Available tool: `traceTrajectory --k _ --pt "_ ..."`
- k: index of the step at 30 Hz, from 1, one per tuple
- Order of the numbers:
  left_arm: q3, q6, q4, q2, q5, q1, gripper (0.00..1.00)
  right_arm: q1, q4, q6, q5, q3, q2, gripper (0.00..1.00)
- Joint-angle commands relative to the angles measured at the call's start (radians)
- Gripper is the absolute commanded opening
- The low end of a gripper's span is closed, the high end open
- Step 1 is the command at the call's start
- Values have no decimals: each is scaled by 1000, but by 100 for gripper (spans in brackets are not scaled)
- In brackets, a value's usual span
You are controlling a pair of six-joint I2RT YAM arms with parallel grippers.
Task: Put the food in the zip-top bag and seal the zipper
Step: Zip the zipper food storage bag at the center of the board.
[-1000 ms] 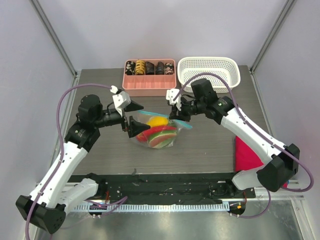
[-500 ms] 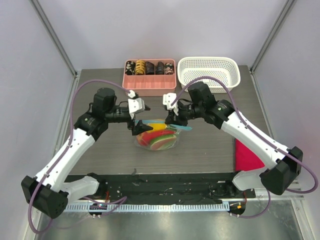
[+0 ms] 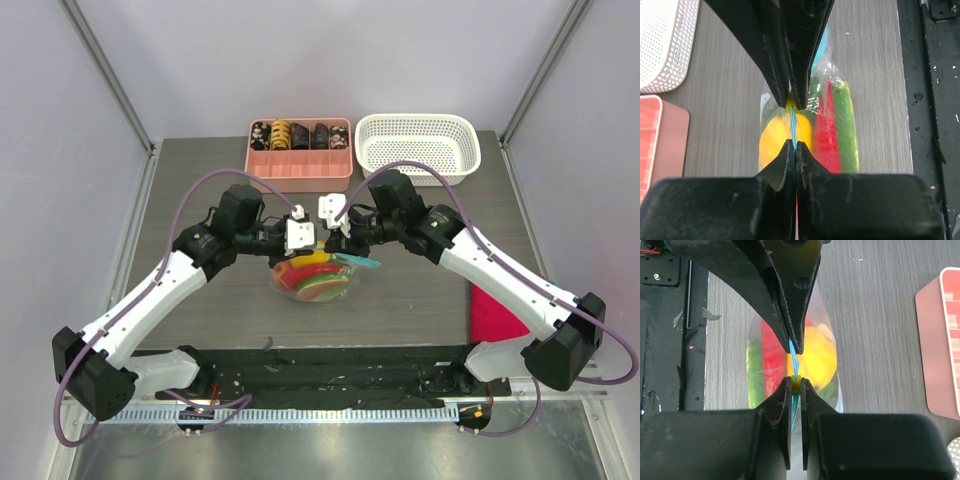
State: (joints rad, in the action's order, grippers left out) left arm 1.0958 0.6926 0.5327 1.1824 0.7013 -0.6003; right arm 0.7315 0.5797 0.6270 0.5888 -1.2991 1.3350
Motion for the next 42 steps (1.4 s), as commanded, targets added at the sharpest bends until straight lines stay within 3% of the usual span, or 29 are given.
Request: traceTrajectory --k 1,4,9,16,32,34,35,38,42 --pt "27 -7 59 -15 -72 2 0 6 -55 37 -59 24 -69 1" --pt "-13 -108 4 -64 -53 34 0 5 -43 95 -118 61 -82 1" --pt "-53 -146 -42 -118 -42 69 0 2 -21 172 -187 116 -114 1" --pt "-47 -136 -25 -132 4 135 0 -55 17 206 -211 118 -122 1" --pt "-44 -123 -19 -130 36 160 0 -202 144 307 -211 112 -148 3" --pt "-37 -152 -30 -124 58 160 0 -204 146 289 -187 97 -143 10" --pt "-30 -168 -39 -119 67 157 0 -202 147 257 -175 72 -140 27" --pt "-16 -217 -49 -104 113 152 0 -201 138 193 -91 17 -129 54" --pt "-10 -254 -57 -92 129 132 0 -170 59 88 -15 -25 -119 70"
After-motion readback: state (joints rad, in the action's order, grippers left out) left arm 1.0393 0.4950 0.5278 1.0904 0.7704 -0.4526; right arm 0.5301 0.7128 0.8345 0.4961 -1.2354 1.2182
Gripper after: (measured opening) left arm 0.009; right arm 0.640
